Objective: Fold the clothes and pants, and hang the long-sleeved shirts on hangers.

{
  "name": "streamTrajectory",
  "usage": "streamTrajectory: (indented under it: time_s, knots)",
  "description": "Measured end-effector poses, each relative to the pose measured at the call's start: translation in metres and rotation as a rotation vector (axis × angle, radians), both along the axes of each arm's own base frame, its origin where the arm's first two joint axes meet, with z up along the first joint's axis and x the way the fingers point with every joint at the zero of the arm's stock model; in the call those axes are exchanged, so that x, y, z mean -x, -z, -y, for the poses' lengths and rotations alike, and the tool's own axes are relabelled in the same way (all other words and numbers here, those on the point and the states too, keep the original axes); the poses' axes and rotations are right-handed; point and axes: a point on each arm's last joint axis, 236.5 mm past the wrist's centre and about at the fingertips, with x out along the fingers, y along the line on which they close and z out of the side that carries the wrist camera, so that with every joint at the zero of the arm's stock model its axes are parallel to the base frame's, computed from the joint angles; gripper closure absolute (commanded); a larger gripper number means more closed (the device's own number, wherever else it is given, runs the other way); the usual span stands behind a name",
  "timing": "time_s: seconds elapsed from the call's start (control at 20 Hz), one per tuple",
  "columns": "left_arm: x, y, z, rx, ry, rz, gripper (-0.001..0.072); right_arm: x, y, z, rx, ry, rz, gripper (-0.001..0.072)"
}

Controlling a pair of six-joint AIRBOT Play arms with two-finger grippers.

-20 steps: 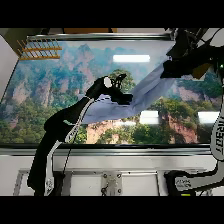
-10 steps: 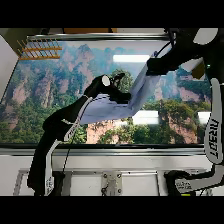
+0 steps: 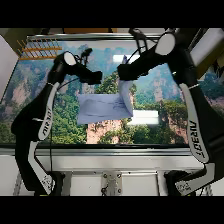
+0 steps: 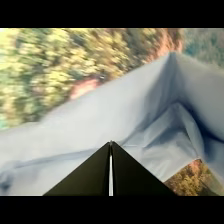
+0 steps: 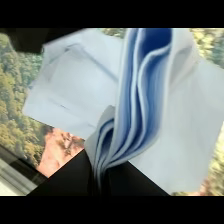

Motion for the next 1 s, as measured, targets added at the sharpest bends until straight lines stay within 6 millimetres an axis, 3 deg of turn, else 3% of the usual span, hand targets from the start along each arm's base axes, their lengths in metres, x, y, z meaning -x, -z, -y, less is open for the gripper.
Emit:
streamTrajectory:
  time_s: [0.2,0.25,0.3,0.4,0.5,0.6,0.7,0.8,0.9,1.0]
  knots:
    - [-0.015,-0.044,-0.067,-0.007,-0.116,0.075,0.0699,0.008,0.035,-0.072,-0.062,-0.063,-0.028,0.0690]
    - [-0.016,-0.054,-0.082,-0.009,-0.139,0.091,0.0699,0.009,0.046,-0.091,-0.078,-0.076,-0.030,0.0623]
    - [-0.017,-0.061,-0.093,-0.010,-0.159,0.101,0.0699,0.010,0.057,-0.109,-0.098,-0.085,-0.029,0.0400]
    - [-0.016,-0.073,-0.111,-0.014,-0.188,0.116,0.0699,0.015,0.076,-0.151,-0.162,-0.117,-0.022,0.0151]
    - [-0.015,-0.081,-0.122,-0.014,-0.206,0.128,0.0699,0.026,0.086,-0.190,-0.235,-0.183,0.003,0.0129]
    - [-0.014,-0.086,-0.128,-0.016,-0.214,0.132,0.0699,0.036,0.082,-0.216,-0.300,-0.242,0.044,0.0129]
    - [-0.012,-0.090,-0.131,-0.018,-0.216,0.135,0.0700,0.032,0.075,-0.215,-0.320,-0.254,0.081,0.0129]
    - [-0.009,-0.091,-0.130,-0.019,-0.217,0.135,0.0699,0.021,0.070,-0.191,-0.304,-0.238,0.099,0.0128]
    - [-0.002,-0.089,-0.126,-0.016,-0.221,0.135,0.0699,0.007,0.081,-0.144,-0.234,-0.196,0.089,0.0127]
    - [0.012,-0.080,-0.119,-0.018,-0.213,0.114,0.0699,-0.004,0.104,-0.079,-0.149,-0.122,0.046,0.0118]
